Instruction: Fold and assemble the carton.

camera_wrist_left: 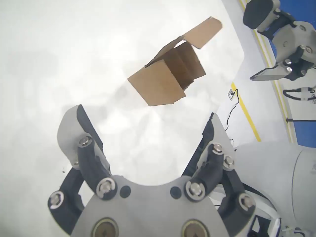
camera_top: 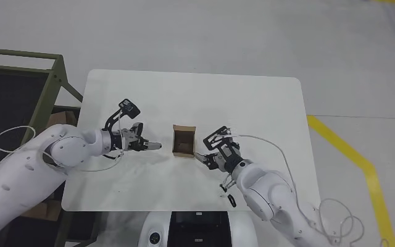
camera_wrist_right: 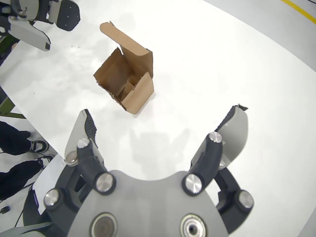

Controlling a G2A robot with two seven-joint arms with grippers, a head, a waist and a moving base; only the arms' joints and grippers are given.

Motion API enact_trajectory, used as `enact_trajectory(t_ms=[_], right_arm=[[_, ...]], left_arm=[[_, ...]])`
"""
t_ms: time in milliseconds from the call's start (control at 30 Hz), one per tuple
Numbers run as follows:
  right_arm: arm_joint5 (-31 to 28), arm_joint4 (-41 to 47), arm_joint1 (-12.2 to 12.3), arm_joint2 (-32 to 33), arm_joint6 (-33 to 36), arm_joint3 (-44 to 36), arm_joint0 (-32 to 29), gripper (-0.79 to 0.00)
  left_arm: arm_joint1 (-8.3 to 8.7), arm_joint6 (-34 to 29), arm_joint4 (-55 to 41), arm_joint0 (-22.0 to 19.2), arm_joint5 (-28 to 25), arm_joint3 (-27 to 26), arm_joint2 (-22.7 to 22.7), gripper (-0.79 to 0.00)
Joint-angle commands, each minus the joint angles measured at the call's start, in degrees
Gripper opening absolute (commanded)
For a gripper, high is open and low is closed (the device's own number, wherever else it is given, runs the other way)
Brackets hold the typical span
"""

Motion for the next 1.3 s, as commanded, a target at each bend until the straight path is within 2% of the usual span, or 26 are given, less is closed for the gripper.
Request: enact_trajectory(t_ms=[0, 233, 467, 600, 700, 1000, 1267], right_arm=[[-0.11, -0.01, 0.04, 0.10, -0.03, -0.08, -0.13, 0.000], [0.44, 0.21, -0.02, 0.27, -0.77, 0.29, -0.52, 0.000], [13.64, 1.23, -2.31, -1.02, 1.71, 3.46, 2.49, 0.000], [17.55, 1.18, -3.93, -3.35, 4.61, 6.66, 6.01, 0.000], [21.07, 0.78, -5.13, -4.49, 9.31, 9.72, 9.21, 0.000], [21.80, -2.29, -7.52, -8.03, 14.63, 13.62, 13.43, 0.000], [21.41, -4.57, -9.26, -9.79, 17.63, 15.29, 14.99, 0.000]], left_arm=[[-0.02, -0.03, 0.06, 0.03, -0.09, 0.05, 0.06, 0.000], [-0.27, 1.19, 0.87, 0.50, 0.52, -0.16, 0.22, 0.000], [-2.22, -0.62, 4.15, -1.20, 8.50, -1.31, 2.92, 0.000], [-3.86, -2.08, 5.21, -3.73, 11.40, -0.18, 5.06, 0.000], [-5.17, -3.02, 6.00, -5.69, 13.58, 0.63, 6.77, 0.000], [-8.94, -4.89, 8.80, -10.56, 17.30, 2.77, 11.68, 0.000], [-11.14, -5.61, 9.72, -12.60, 18.06, 4.41, 13.55, 0.000]])
